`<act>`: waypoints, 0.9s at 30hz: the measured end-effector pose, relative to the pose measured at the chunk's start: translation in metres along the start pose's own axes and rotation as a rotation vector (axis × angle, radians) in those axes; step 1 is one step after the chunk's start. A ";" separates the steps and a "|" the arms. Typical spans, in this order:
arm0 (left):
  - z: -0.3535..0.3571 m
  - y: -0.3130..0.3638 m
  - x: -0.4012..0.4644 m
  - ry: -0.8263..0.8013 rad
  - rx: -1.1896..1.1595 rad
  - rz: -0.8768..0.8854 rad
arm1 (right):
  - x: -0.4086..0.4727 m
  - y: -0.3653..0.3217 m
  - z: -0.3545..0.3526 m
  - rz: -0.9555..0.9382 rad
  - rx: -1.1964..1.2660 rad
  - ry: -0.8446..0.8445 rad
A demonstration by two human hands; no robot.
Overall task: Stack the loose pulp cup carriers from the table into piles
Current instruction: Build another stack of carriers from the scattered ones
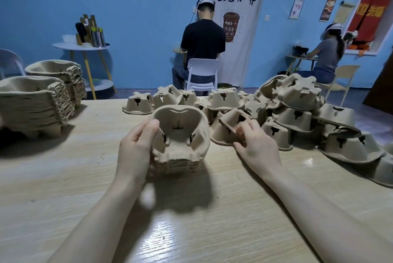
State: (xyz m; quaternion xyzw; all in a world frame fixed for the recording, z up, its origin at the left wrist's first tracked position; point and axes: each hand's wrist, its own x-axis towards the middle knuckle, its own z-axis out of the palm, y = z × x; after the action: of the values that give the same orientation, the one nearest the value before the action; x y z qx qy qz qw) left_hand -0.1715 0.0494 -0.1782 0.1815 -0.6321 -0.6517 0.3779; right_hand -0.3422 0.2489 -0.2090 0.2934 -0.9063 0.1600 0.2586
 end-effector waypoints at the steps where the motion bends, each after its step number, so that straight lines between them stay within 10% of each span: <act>1: 0.000 0.000 0.000 0.000 -0.002 -0.006 | 0.000 0.000 0.001 -0.006 -0.008 0.019; 18: -0.002 0.001 -0.003 -0.037 0.011 -0.016 | -0.010 0.010 -0.040 0.304 0.639 0.565; 27: -0.005 0.001 0.000 -0.097 0.060 0.037 | -0.007 0.008 -0.046 0.353 1.283 0.407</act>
State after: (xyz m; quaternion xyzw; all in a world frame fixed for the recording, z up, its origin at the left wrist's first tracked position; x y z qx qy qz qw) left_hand -0.1673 0.0458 -0.1778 0.1490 -0.6722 -0.6334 0.3532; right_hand -0.3254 0.2785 -0.1768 0.2005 -0.6004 0.7554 0.1692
